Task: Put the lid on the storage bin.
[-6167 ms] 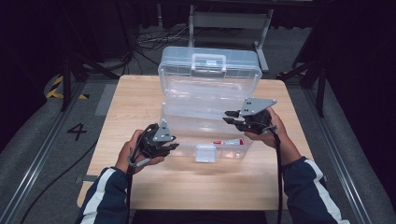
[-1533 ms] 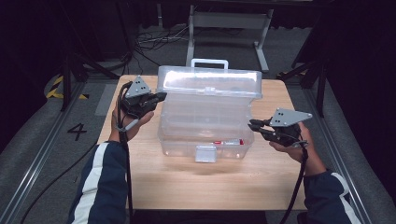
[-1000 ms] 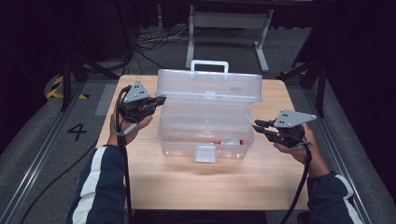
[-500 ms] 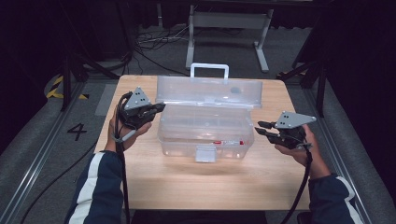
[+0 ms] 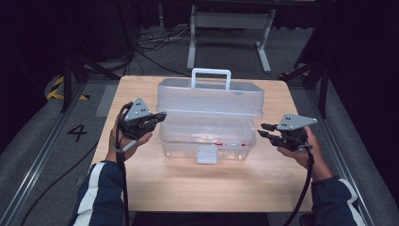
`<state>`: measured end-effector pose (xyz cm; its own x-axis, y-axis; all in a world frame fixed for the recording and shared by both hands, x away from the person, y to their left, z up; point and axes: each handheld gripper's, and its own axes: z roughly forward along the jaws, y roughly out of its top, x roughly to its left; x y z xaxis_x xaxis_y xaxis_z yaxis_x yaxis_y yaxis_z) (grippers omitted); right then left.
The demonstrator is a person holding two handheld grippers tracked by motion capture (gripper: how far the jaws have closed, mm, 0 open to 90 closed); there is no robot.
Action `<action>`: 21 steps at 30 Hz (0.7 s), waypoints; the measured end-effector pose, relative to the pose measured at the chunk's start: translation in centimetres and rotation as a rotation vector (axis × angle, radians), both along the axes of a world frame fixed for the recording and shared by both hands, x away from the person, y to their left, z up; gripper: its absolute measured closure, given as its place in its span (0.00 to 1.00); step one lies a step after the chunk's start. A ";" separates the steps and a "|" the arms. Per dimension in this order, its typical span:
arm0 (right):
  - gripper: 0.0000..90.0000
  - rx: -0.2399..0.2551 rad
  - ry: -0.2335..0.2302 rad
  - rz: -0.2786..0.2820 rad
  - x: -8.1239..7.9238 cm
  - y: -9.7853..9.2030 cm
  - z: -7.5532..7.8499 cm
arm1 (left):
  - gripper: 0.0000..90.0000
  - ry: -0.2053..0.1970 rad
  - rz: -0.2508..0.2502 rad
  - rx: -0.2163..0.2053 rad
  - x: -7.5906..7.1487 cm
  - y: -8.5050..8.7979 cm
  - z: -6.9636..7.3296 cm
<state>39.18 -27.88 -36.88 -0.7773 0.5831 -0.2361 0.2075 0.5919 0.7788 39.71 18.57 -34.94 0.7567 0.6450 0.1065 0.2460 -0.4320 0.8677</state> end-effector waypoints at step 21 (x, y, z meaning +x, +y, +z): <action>0.74 -0.007 0.008 0.031 -0.7 -0.7 -1.5 | 1.00 0.011 -0.008 -0.032 -0.9 0.3 -1.3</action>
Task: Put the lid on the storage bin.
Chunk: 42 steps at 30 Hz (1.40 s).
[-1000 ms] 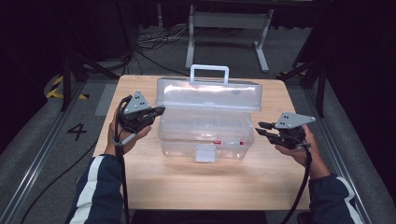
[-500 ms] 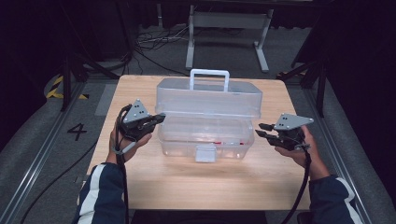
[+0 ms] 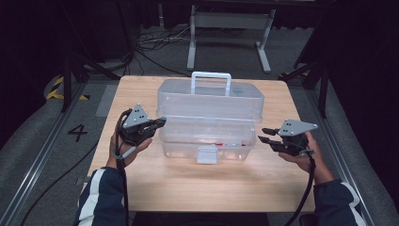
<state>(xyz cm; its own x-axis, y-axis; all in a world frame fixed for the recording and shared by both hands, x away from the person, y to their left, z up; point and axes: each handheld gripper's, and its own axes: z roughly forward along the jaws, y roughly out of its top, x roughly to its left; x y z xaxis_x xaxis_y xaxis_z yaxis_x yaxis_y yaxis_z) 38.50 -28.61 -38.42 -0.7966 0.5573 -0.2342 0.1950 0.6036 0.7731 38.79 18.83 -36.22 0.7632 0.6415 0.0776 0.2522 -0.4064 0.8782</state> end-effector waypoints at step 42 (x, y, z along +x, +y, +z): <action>0.56 -0.039 0.089 0.010 -0.9 0.4 -3.4 | 1.00 0.070 0.003 0.114 -1.6 0.6 -3.1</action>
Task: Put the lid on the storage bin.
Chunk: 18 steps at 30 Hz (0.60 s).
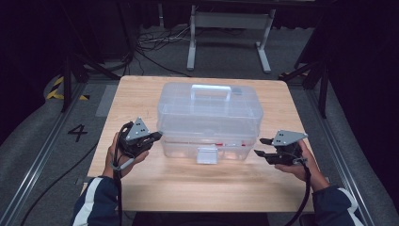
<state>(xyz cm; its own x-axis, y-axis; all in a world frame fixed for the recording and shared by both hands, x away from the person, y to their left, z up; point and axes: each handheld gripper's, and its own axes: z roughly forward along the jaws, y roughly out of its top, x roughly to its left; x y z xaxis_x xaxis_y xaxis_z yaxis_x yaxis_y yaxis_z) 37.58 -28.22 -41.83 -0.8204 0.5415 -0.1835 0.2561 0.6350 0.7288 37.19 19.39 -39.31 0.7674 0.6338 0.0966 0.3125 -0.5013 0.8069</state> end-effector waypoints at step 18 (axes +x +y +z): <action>0.53 -0.006 0.024 0.002 0.2 0.1 -0.7 | 1.00 0.027 0.004 0.040 -0.2 0.2 -1.0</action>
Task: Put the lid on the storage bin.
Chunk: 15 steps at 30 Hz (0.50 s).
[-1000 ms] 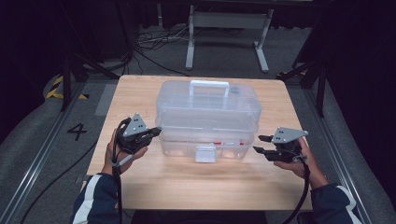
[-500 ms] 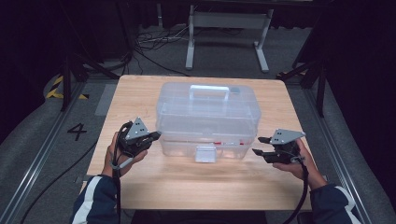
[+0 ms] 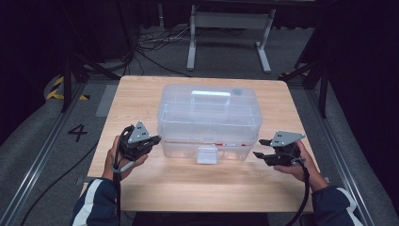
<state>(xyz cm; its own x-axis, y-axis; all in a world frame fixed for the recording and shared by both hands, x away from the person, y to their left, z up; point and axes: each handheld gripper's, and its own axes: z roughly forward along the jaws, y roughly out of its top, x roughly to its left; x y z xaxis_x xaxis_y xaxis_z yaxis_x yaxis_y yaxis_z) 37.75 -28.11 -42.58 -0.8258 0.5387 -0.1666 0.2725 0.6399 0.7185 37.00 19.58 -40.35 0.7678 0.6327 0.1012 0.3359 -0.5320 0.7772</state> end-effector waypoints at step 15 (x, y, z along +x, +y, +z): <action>0.53 -0.008 0.003 0.005 -0.1 0.1 -0.1 | 1.00 0.010 0.014 0.028 -0.3 0.4 -0.7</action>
<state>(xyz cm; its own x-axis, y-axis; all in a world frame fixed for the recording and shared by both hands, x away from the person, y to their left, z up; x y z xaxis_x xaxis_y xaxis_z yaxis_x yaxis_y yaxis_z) 37.68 -28.01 -42.65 -0.8289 0.5335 -0.1685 0.2717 0.6471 0.7123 36.71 19.99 -41.06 0.7600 0.6403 0.1117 0.3510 -0.5489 0.7586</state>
